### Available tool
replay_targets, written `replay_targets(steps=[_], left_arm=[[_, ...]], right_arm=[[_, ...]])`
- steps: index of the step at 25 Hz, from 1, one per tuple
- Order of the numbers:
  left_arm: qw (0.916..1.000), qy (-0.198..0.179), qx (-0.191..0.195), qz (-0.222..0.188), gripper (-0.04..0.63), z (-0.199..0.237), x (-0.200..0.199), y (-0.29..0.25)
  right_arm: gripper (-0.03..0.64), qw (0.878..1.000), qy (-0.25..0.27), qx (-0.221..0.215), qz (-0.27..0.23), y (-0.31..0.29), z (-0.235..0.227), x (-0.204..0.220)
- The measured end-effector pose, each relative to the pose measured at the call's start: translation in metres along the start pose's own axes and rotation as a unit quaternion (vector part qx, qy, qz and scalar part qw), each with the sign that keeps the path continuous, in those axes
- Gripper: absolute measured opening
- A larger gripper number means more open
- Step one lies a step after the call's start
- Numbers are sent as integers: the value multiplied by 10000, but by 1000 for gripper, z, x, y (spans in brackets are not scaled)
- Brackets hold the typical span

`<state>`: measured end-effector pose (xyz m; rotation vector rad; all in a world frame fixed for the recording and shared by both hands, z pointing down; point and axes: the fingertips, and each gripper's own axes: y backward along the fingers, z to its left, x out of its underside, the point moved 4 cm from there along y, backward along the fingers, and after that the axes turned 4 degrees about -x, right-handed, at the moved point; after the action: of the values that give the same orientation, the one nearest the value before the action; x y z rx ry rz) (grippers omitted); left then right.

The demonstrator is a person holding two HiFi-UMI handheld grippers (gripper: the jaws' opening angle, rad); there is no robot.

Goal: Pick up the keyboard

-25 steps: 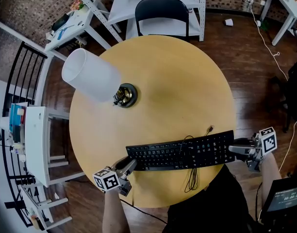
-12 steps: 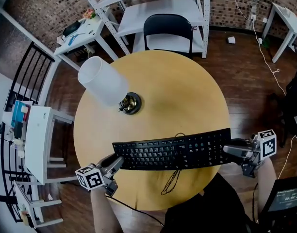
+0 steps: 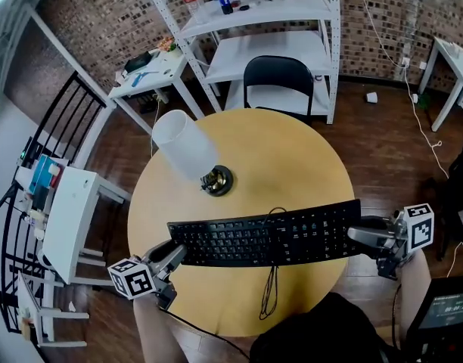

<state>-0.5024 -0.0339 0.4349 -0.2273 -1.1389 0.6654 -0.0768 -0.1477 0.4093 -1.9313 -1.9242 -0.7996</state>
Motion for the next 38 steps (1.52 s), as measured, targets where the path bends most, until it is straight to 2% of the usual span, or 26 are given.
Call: replay_targets(steps=[4, 10, 22, 38], left_arm=[[9997, -78, -166, -175, 164, -10, 1, 16], [9984, -119, -239, -489, 161, -22, -3, 39], [9964, -290, -262, -753, 161, -35, -13, 58], [9945, -283, -221, -981, 160, -34, -14, 71]], right_arm=[[71, 9992, 346, -175, 136, -4, 11, -7], [71, 9972, 597, -361, 263, -10, 27, -15], [69, 9956, 819, -374, 262, -15, 47, -17], [69, 9938, 1007, -398, 268, -25, 56, -21]])
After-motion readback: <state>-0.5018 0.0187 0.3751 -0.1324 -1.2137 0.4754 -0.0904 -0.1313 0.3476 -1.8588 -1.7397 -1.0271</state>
